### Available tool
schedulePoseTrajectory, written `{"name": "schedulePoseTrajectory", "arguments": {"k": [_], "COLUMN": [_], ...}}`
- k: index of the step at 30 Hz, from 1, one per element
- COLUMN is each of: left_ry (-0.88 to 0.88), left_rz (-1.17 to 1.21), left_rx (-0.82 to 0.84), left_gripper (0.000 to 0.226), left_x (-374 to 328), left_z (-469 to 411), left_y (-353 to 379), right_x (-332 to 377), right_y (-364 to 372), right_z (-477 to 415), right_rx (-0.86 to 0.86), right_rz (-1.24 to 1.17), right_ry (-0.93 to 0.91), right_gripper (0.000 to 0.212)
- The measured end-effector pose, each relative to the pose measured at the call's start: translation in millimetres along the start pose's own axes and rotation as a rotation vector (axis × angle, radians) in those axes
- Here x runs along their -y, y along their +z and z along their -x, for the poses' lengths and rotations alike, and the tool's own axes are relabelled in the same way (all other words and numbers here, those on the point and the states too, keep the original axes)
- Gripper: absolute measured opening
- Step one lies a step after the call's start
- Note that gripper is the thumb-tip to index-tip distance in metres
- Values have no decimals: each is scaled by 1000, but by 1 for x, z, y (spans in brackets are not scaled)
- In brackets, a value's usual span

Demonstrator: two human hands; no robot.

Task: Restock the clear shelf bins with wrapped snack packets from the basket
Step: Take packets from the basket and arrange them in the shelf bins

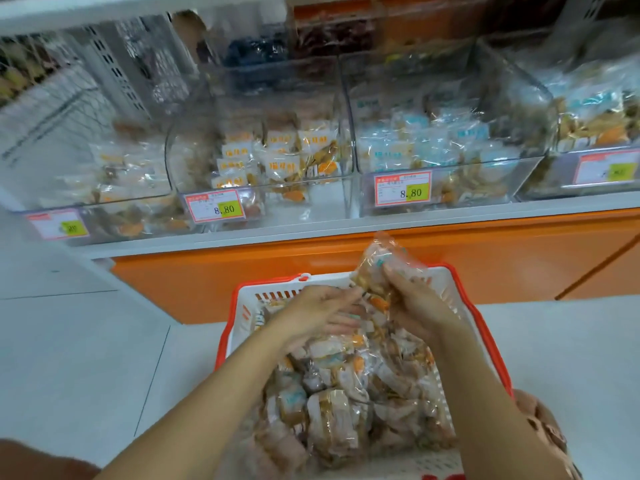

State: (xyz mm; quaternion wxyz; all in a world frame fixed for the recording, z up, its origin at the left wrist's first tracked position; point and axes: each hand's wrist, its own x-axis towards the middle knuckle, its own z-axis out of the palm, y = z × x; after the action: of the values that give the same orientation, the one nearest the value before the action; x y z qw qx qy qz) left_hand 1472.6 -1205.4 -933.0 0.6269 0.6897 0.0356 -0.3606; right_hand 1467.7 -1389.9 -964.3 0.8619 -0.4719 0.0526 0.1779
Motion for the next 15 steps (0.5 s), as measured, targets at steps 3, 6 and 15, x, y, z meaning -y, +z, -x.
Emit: {"name": "schedulePoseTrajectory", "arguments": {"k": [3,6,15], "left_ry": [73,193,486], "left_rz": [142,202,285], "left_rx": [-104,-249,-307], "left_gripper": [39,14,21], "left_x": [-16,-26,-68], "left_z": [24,46,81], "left_y": [-15,-40,-88], "right_x": [17,26,59], "right_y": [52,94,157], "right_z": [1,3,-5], "right_rx": [-6,-67,-153], "right_rz": [262,441,436], "right_ry": [-141,-265,-187], "right_gripper": [34,28,33]}}
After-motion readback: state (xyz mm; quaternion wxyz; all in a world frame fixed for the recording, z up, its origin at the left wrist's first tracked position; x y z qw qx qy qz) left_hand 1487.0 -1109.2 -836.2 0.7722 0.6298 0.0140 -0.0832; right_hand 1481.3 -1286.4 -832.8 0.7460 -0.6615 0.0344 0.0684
